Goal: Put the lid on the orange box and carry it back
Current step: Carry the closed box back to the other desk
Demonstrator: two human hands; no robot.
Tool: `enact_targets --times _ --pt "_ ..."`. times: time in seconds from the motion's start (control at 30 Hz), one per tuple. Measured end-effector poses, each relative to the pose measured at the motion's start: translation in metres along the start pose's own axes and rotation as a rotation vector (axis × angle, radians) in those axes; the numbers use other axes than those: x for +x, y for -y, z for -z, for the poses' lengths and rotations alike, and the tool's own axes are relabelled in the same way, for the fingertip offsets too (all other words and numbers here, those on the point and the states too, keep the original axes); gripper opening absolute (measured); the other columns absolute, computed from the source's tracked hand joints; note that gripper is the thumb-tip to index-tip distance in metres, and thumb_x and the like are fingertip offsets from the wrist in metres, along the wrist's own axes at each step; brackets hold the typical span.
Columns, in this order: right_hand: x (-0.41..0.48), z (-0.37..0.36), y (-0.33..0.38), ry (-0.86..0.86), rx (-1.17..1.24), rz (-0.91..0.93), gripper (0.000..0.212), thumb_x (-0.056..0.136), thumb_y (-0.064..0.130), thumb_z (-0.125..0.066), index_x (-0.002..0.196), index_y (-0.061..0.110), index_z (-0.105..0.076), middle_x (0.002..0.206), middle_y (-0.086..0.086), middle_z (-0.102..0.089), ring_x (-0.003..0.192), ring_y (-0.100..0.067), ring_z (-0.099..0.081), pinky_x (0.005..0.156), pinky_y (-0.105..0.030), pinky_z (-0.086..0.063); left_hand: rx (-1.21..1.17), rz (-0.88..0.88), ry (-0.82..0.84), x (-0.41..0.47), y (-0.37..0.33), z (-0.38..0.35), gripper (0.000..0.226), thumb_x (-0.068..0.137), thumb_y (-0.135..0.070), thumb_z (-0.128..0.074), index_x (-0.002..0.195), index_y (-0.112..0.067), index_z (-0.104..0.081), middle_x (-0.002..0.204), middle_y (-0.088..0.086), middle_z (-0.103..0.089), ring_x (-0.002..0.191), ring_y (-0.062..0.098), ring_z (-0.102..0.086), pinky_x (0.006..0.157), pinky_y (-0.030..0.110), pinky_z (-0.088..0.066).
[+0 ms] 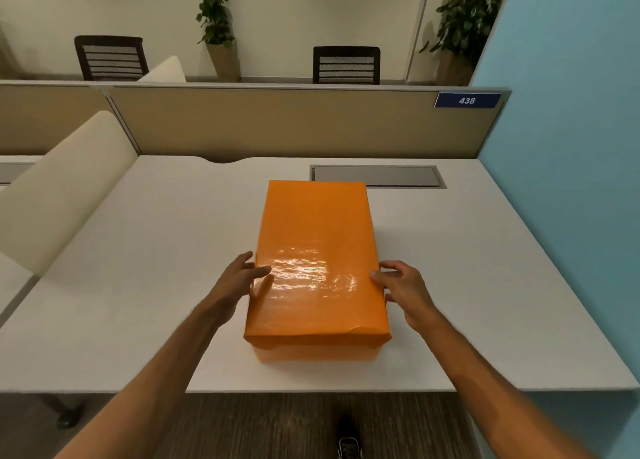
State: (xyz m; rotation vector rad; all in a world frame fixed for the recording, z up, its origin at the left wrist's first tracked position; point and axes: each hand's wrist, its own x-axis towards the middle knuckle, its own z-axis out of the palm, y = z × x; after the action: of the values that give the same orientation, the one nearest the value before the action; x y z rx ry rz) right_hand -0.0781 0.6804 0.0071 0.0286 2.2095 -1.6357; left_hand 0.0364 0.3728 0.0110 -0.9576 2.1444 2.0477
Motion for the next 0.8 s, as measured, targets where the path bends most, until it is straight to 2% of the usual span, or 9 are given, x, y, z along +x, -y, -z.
enact_targets --times 0.17,0.37,0.5,0.57,0.6,0.67,0.7,0.8 --pt "0.053 -0.004 0.022 0.016 -0.056 0.075 0.066 0.082 0.039 -0.078 0.138 0.015 -0.054 0.125 -0.007 -0.064 0.105 -0.025 -0.063 0.080 -0.037 -0.054 0.030 -0.065 0.015 0.035 -0.026 -0.006 0.050 0.095 -0.029 -0.061 0.141 -0.024 -0.043 0.131 -0.003 -0.054 0.118 0.024 -0.052 0.094 0.044 -0.040" --pt "0.128 -0.009 0.048 -0.004 -0.102 0.094 0.067 0.088 0.038 -0.072 0.144 0.012 -0.047 0.135 -0.013 -0.061 0.106 -0.023 -0.059 0.090 -0.043 -0.054 0.044 -0.061 -0.024 0.088 -0.060 -0.008 0.042 0.096 -0.032 -0.059 0.135 -0.020 -0.048 0.132 -0.002 -0.055 0.119 0.023 -0.051 0.095 0.043 -0.040" --pt "0.171 -0.016 0.064 0.002 -0.101 0.100 0.059 0.095 0.037 -0.064 0.146 0.013 -0.046 0.138 -0.013 -0.059 0.113 -0.026 -0.060 0.093 -0.044 -0.052 0.029 -0.047 -0.002 0.120 -0.081 -0.007 0.026 0.094 -0.042 -0.060 0.116 -0.028 -0.059 0.117 -0.012 -0.062 0.123 0.026 -0.053 0.094 0.045 -0.041" --pt "0.187 -0.019 0.071 0.015 -0.061 0.089 0.054 0.097 0.033 -0.062 0.145 0.014 -0.047 0.136 -0.010 -0.059 0.109 -0.023 -0.062 0.088 -0.040 -0.054 0.017 -0.027 -0.011 0.134 -0.088 -0.006 0.045 0.093 -0.045 -0.060 0.132 -0.022 -0.055 0.132 -0.006 -0.057 0.128 0.027 -0.049 0.107 0.053 -0.038" --pt "0.194 -0.021 0.074 0.030 -0.024 0.082 0.050 0.097 0.031 -0.061 0.143 0.014 -0.049 0.133 -0.008 -0.060 0.102 -0.018 -0.064 0.081 -0.033 -0.055 0.013 -0.005 -0.015 0.140 -0.091 -0.006 0.055 0.092 -0.046 -0.060 0.139 -0.018 -0.050 0.137 -0.002 -0.054 0.129 0.028 -0.047 0.111 0.055 -0.034" --pt "0.202 -0.023 0.078 0.062 0.052 0.059 0.042 0.098 0.028 -0.060 0.138 0.016 -0.053 0.127 -0.004 -0.062 0.090 -0.009 -0.063 0.066 -0.025 -0.051 -0.003 0.025 0.004 0.149 -0.094 -0.006 0.056 0.093 -0.046 -0.058 0.141 -0.018 -0.047 0.135 0.000 -0.055 0.128 0.029 -0.049 0.110 0.054 -0.036" --pt "0.205 -0.024 0.079 0.068 0.084 0.044 0.039 0.098 0.027 -0.060 0.135 0.017 -0.055 0.124 -0.003 -0.063 0.090 -0.009 -0.063 0.064 -0.026 -0.050 -0.008 0.030 0.009 0.153 -0.094 -0.006 0.050 0.094 -0.046 -0.056 0.137 -0.020 -0.049 0.132 0.000 -0.057 0.126 0.029 -0.052 0.107 0.052 -0.040" --pt "0.211 -0.024 0.079 0.076 0.143 0.002 0.030 0.097 0.028 -0.062 0.126 0.022 -0.058 0.118 -0.003 -0.066 0.097 -0.018 -0.065 0.073 -0.041 -0.054 -0.001 0.026 -0.023 0.163 -0.088 -0.003 0.038 0.096 -0.045 -0.054 0.129 -0.025 -0.053 0.129 0.004 -0.061 0.117 0.028 -0.058 0.095 0.047 -0.047"
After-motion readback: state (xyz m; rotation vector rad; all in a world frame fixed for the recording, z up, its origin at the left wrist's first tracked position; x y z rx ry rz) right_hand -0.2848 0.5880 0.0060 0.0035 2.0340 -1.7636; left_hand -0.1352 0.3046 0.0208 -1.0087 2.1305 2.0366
